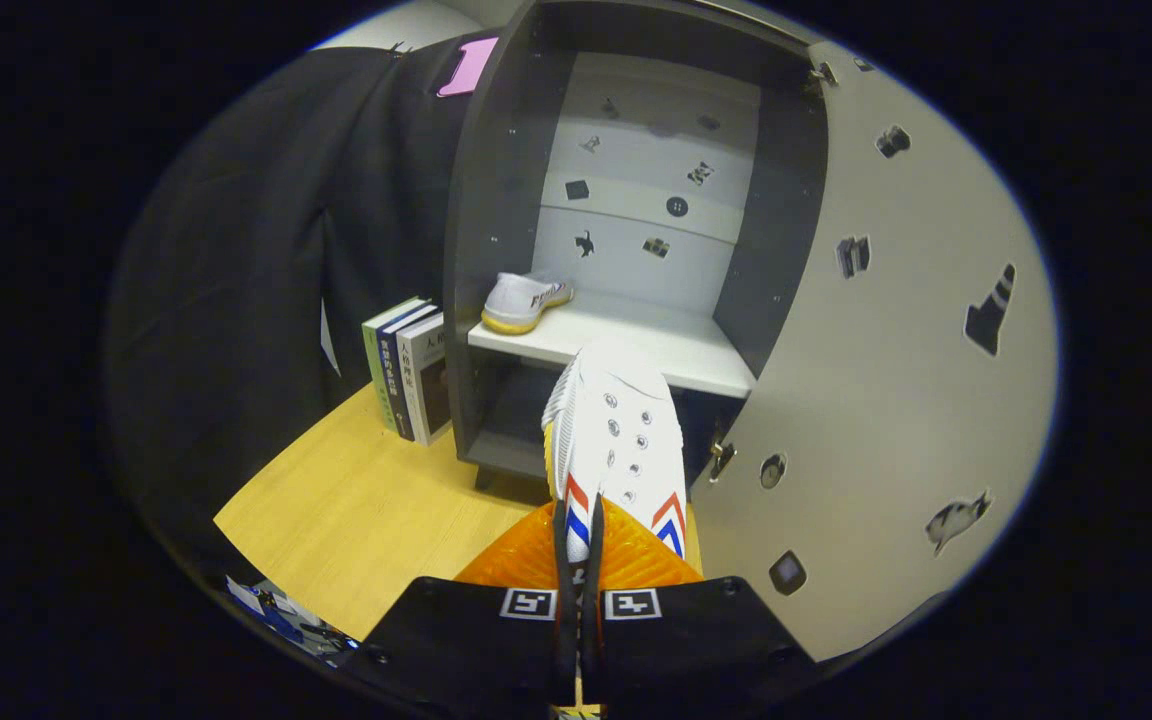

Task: Open the shoe cabinet door, grab the shoes and put them into the shoe cabinet, then close the shoe cabinet door.

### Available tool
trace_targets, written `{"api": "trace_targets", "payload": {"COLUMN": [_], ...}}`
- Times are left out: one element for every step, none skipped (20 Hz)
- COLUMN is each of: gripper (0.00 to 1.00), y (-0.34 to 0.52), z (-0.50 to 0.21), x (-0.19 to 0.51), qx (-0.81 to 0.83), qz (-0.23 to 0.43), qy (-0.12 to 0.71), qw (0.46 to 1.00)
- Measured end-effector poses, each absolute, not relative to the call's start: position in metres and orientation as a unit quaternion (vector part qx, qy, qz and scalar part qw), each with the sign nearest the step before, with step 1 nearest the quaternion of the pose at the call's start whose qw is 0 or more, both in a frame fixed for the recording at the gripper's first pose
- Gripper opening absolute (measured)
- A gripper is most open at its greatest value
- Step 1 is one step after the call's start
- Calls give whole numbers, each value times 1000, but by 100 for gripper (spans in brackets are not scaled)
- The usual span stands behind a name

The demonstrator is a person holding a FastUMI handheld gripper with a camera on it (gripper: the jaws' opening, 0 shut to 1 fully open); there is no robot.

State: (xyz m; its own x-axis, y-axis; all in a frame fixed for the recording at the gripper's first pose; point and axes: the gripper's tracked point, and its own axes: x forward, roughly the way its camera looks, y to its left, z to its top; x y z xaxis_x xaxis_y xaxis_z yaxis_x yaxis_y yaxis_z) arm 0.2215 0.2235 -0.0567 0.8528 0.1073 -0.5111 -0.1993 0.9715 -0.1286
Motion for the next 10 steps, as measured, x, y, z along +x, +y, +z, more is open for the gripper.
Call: {"api": "trace_targets", "payload": {"gripper": [3,4,4,3,3,3,3,4,3,3], "y": [225,226,227,226,225,224,223,222,221,219], "z": [-45,-34,-25,-17,-10,-3,3,9,14,18], "x": [232,242,254,266,278,293,308,322,338,352], "qx": [-86,-84,-83,-82,-82,-84,-86,-89,-88,-84], "qz": [81,82,83,83,82,83,82,81,79,78], "qy": [250,241,235,229,224,220,217,213,209,206], "qw": [961,963,965,966,968,968,969,970,971,972]}}
